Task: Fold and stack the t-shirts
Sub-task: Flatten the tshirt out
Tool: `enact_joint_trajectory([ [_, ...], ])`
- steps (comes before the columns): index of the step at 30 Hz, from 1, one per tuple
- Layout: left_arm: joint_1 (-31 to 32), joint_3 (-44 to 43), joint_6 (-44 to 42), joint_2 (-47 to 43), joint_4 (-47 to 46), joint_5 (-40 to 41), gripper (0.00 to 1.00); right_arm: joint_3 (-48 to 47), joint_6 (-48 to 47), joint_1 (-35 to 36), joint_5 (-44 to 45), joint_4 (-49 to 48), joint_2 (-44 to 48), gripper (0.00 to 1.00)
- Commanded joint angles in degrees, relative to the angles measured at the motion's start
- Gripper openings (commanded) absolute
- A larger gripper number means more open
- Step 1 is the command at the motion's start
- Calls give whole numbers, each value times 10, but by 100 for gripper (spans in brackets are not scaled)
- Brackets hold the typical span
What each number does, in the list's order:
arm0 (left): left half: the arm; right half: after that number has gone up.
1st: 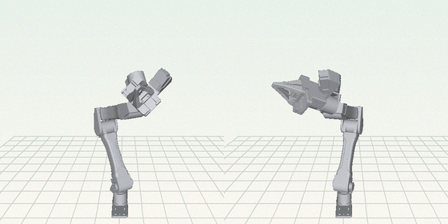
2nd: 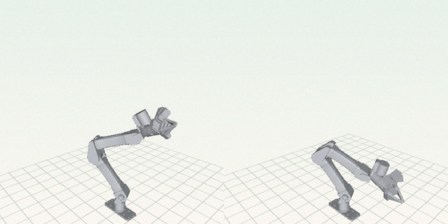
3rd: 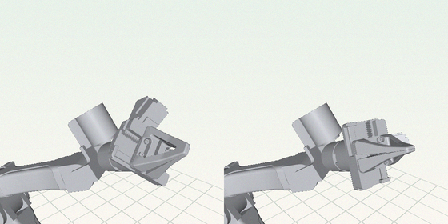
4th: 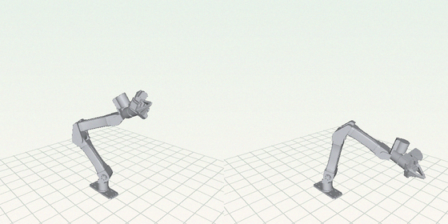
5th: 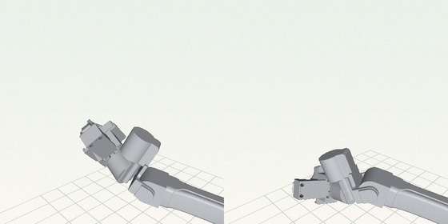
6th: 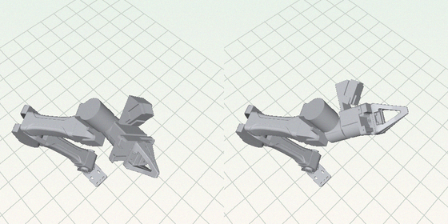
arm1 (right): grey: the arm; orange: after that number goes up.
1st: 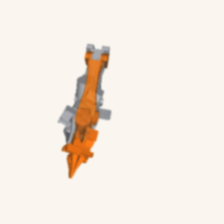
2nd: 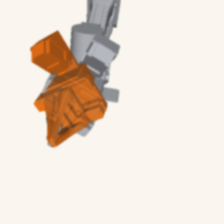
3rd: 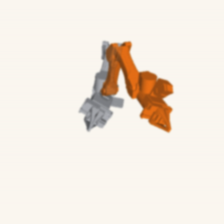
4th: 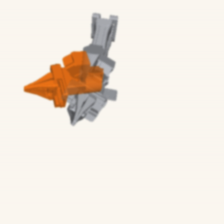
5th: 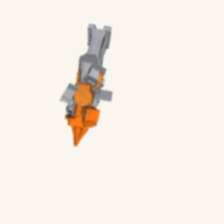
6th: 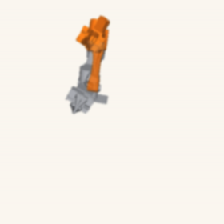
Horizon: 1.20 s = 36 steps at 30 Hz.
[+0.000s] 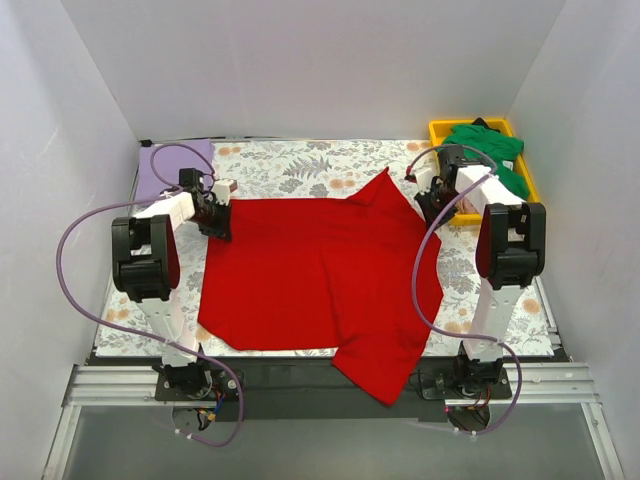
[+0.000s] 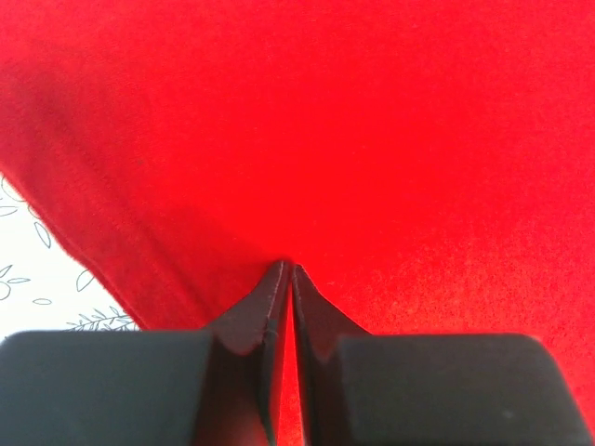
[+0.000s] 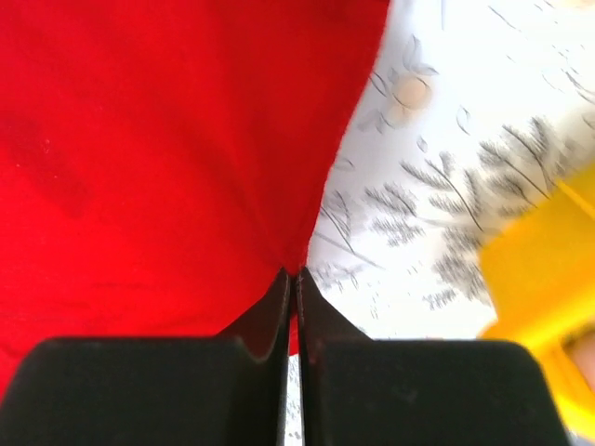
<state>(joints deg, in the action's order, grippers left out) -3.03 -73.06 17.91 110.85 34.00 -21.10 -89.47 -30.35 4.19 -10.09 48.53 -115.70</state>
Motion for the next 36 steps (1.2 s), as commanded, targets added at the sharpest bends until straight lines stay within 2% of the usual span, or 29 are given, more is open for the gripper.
enact_joint_trajectory([
  [1, -8, 10, 7, 25, 12, 61, 3, 22, 20, -7, 49, 1, 31, 5],
  [3, -7, 11, 5, 23, 16, 50, 3, 26, 24, -7, 46, -5, 19, 12],
  [4, -8, 12, 5, 20, 19, 36, 3, 24, 29, -7, 44, -5, 14, 23],
  [5, -7, 10, 5, 17, 22, 28, 5, 18, 31, -5, 45, -5, 10, 30],
  [6, -7, 8, 5, 13, 26, 14, 7, 13, 31, -5, 46, -2, 5, 32],
  [7, -8, 7, 2, 1, 32, 5, 8, 3, 30, -5, 49, -1, 5, 39],
  [9, -7, 6, 5, -26, 31, -14, 15, -10, 26, -5, 50, -2, 17, 42],
  [12, -7, -2, 12, -52, 26, -39, 19, -32, 19, -3, 5, -3, 42, 40],
  [16, -7, -29, 35, -38, 11, -51, 20, -37, 18, 23, -13, -4, 45, 23],
  [19, -7, -65, 63, 2, 18, -37, 20, -40, 24, 45, -14, -6, 22, 16],
  [31, -8, -98, 84, 86, 9, 8, 20, -54, 26, 55, 67, -70, -77, 14],
  [36, -8, -150, 92, 141, 5, 2, 18, -93, 25, 43, 98, -92, -121, 14],
])
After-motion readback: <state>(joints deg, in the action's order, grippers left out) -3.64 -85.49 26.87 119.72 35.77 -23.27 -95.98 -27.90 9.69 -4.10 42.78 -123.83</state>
